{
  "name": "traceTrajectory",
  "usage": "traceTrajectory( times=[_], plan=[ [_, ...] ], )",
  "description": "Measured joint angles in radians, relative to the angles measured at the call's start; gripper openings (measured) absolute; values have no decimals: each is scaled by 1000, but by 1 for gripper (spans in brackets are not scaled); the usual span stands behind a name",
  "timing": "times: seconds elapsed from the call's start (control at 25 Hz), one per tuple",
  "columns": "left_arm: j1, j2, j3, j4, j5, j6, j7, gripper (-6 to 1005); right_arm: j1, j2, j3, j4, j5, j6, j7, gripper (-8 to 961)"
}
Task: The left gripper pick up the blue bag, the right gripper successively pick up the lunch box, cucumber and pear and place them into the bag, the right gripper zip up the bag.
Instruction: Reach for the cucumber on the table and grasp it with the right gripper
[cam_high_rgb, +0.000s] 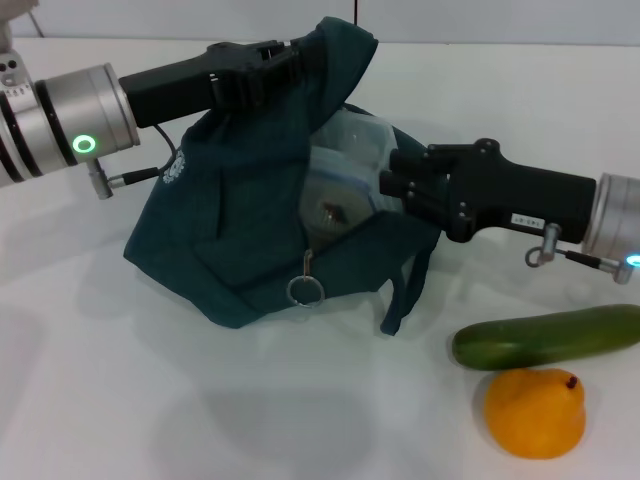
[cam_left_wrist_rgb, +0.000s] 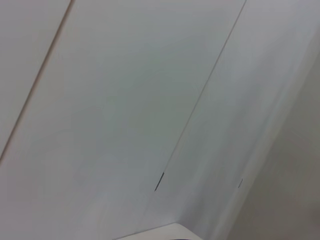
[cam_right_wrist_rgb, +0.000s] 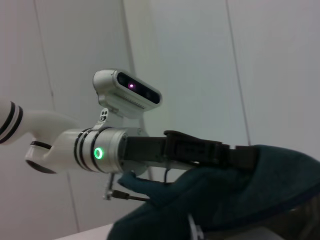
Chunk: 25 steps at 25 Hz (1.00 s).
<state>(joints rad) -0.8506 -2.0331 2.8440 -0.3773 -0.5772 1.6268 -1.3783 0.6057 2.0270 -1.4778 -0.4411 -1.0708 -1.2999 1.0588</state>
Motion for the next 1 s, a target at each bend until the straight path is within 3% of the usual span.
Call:
traceTrajectory(
  times=[0.4,0.64,0.8,1.0],
  plan=[
    [5,0,0,6,-1,5,11,100,0,-6,7,-9,61,-20,-2,256],
    [20,1,0,1,0,6,12,100,-130,-40,40,-83,68,-113,11,257],
    [26,0,0,-2,-1,5,13,100,-147,-68,43,-90,-39,-167,100,259],
    [25,-2,0,0,-1,2,25,100,-130,-79,44,-89,-173,-184,230,261]
  ],
)
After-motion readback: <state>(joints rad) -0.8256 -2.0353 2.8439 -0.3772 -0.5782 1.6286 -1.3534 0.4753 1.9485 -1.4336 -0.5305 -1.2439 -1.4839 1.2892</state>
